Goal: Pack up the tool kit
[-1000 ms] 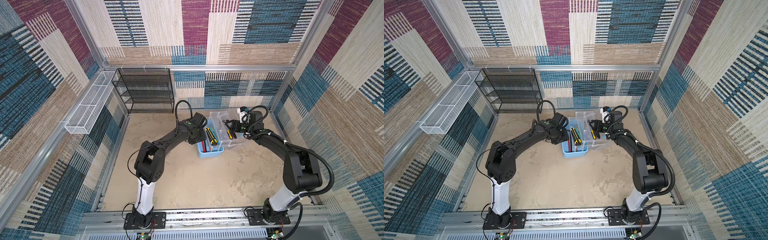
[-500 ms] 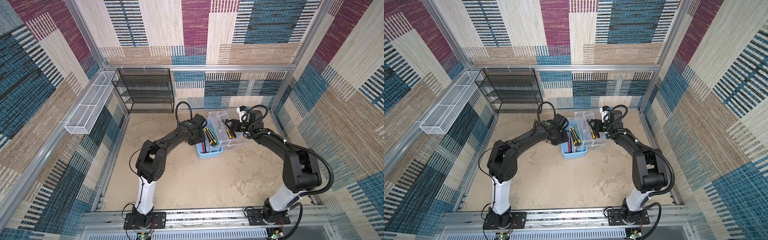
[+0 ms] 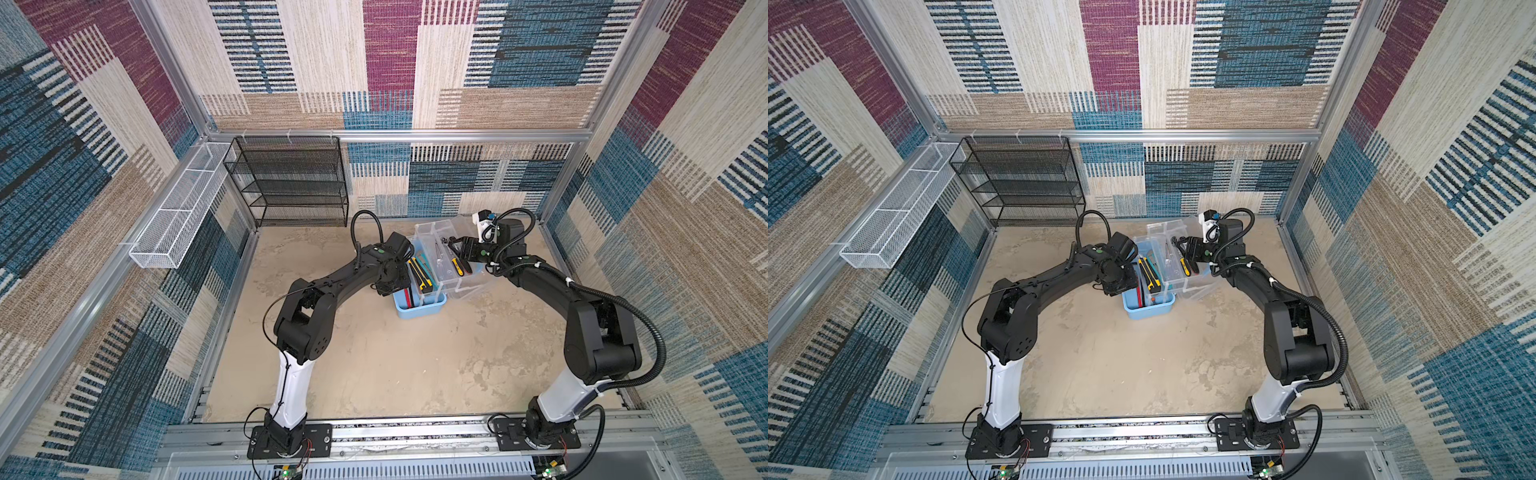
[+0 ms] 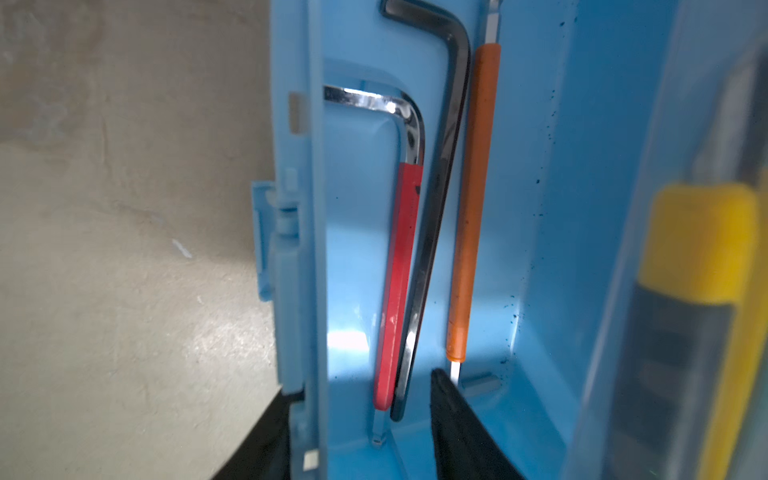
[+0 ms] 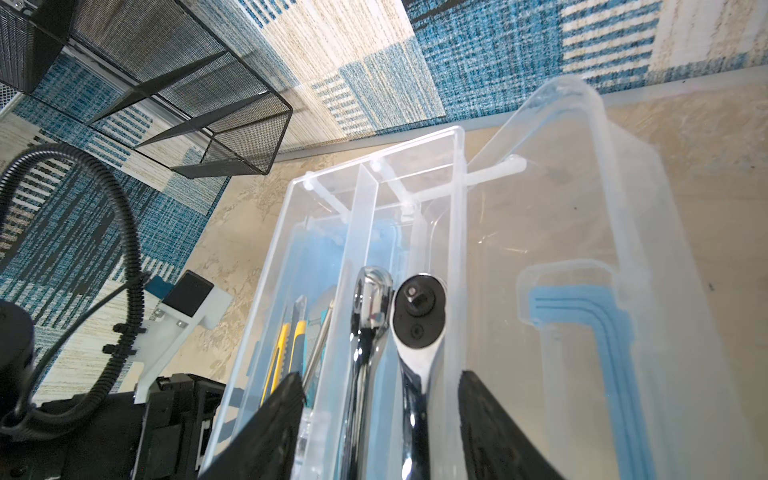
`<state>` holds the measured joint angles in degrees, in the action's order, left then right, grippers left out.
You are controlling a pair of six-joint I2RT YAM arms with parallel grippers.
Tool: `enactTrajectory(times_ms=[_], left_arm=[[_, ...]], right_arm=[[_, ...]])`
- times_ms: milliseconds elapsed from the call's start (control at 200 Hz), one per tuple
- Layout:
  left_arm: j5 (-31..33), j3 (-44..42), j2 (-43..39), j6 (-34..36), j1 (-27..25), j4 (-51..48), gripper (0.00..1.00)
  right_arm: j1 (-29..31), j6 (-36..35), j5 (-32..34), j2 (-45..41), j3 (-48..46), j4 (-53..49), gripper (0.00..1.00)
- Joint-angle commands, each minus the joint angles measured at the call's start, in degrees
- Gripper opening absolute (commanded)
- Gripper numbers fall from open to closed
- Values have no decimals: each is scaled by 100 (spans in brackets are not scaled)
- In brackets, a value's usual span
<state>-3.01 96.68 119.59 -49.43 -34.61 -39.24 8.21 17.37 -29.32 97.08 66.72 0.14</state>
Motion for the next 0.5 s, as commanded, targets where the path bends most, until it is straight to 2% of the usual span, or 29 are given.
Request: enactTrajectory(times_ms=[0,496], left_arm=[[-140,103,11,-94,-2,266,50],[-192,113,94,-248,2,371,49]], right_arm=[[101,108,-451,14,9,76,61],[399,93,-279,-29,25,-10,61]])
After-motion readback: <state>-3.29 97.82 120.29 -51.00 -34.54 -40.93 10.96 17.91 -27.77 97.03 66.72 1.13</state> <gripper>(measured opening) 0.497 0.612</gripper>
